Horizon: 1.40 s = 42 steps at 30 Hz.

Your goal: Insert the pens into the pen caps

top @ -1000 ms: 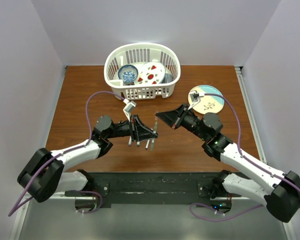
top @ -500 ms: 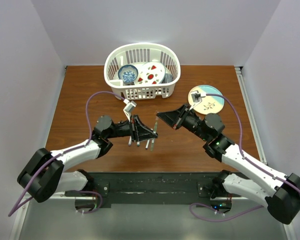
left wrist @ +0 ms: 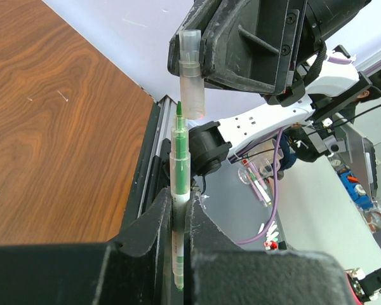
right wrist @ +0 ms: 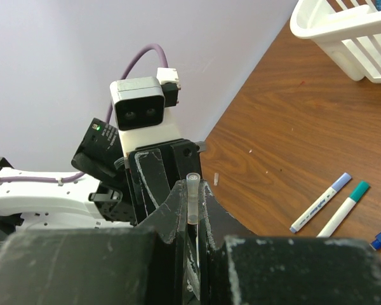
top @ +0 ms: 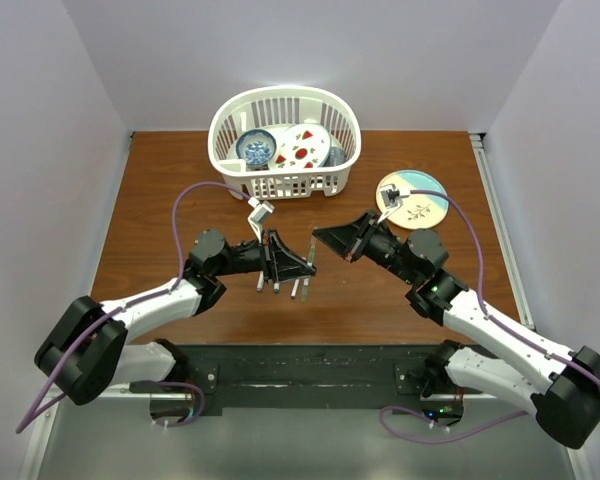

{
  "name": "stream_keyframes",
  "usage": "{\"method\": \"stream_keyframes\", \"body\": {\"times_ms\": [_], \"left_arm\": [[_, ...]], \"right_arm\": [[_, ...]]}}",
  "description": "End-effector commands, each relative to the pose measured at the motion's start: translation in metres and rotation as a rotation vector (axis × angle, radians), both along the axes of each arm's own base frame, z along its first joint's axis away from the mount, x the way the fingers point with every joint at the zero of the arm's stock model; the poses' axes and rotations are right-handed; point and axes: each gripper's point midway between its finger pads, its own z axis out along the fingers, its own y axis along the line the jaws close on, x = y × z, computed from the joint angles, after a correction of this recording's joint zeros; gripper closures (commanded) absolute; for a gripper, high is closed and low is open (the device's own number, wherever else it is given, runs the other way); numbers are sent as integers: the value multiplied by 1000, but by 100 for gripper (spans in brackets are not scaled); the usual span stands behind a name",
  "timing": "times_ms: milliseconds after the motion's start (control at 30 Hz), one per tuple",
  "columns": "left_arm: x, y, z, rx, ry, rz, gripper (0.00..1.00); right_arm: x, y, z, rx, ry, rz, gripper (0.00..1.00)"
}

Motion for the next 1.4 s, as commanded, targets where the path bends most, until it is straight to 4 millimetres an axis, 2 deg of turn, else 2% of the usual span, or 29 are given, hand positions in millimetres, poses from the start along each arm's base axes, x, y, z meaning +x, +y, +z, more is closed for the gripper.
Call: {"method": "stream_keyframes", "body": {"times_ms": [0, 133, 367, 733, 933, 1067, 1100, 1167, 1200, 1367], "left_arm": [[2, -2, 31, -60, -117, 4, 100], [2, -2, 29, -58, -116, 4, 100], [0, -1, 31, -61, -121, -4, 100], [0, -1, 32, -60, -122, -2, 100], [3, -2, 31, -58, -118, 6, 100], [6, -4, 37, -66, -123, 10, 100], [7, -4, 39, -69, -128, 10, 100], [9, -4, 45, -77, -140, 18, 100], [12, -5, 43, -70, -129, 30, 100], [21, -8, 49, -63, -148, 57, 100]], "right_arm": [[-2, 1, 3, -11, -18, 5, 100], [3, -1, 18, -13, -45, -22, 100], [9, -3, 29, -33, -74, -52, 100], [7, -4, 22, -50, -71, -50, 100], [0, 0, 19, -31, -57, -7, 100], [-12, 4, 5, -25, -28, 55, 100], [-14, 4, -7, -45, -6, 65, 100], [-19, 1, -16, -55, -1, 70, 100], [-20, -1, -28, -72, 15, 67, 100], [-33, -2, -47, -123, 37, 118, 100]]}}
